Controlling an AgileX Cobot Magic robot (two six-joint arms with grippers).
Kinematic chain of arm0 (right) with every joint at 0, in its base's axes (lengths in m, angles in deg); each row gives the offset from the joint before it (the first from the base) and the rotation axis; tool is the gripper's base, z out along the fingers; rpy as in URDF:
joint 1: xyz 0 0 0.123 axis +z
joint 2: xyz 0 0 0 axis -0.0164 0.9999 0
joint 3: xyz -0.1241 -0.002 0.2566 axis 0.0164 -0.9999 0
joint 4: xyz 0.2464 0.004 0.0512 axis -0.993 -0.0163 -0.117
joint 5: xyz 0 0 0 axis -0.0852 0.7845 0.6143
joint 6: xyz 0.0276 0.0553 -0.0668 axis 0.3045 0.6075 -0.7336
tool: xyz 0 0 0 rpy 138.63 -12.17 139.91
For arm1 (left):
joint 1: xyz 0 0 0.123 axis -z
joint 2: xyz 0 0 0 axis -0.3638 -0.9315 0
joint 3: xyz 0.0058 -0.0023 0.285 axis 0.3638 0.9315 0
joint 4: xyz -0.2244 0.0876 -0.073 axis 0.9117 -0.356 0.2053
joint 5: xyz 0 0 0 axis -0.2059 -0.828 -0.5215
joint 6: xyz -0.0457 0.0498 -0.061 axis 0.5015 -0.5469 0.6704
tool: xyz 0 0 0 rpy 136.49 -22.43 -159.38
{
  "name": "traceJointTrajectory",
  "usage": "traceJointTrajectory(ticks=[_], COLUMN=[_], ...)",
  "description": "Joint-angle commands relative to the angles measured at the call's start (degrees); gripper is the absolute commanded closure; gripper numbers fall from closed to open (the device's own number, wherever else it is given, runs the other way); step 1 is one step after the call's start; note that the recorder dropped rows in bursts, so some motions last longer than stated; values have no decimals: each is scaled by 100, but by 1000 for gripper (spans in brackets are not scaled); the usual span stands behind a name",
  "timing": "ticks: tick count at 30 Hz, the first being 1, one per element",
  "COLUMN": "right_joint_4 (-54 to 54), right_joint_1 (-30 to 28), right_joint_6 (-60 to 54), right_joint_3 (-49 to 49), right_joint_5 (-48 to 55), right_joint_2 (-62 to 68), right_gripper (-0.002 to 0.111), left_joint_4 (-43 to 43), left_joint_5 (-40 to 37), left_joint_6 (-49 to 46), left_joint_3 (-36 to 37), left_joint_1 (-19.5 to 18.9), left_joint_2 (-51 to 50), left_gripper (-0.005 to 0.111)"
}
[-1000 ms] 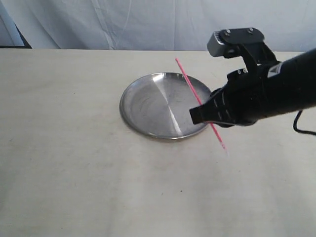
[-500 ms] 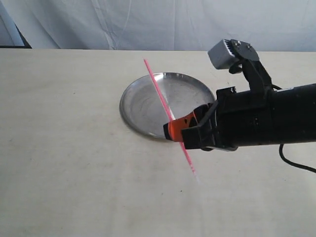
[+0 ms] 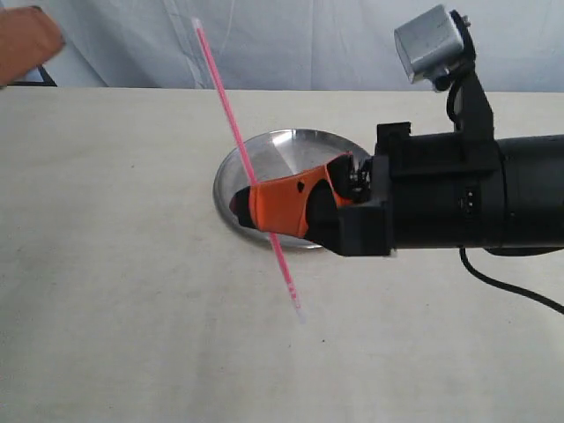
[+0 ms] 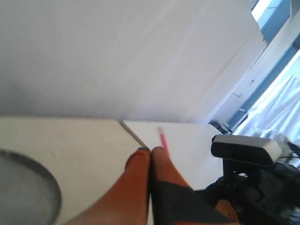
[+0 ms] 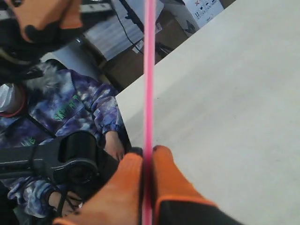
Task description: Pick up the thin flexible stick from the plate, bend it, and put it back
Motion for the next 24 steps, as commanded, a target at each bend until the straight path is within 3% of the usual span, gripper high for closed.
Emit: traceJointTrajectory(ticks=[1, 4, 7, 9, 17, 24], right_joint_4=[-237, -237, -237, -237, -237, -237], right_joint_1=[7, 7, 7, 66, 1035, 1400], right_joint_6=[-72, 110, 565, 650, 695, 695], right_joint_3=[-31, -31, -31, 6, 809, 1230], right_joint_5=[335, 292, -21, -67, -812, -769], right_joint_2=[-28, 9, 155, 267, 868, 1136], right_gripper=[109, 109, 109, 109, 109, 109], left_joint_4=[-306, -230, 123, 320, 165, 156], left_joint_5=[1884, 2023, 2023, 2023, 2023, 1789], left_joint_6=[993, 993, 993, 993, 993, 944], left_joint_3=[-5, -5, -5, -5, -5, -5], left_joint_1=[36, 83, 147, 157, 157, 157], left_joint_2=[-1387, -1816, -1856, -1856, -1856, -1856], left_gripper=[104, 89, 49, 34, 41, 42])
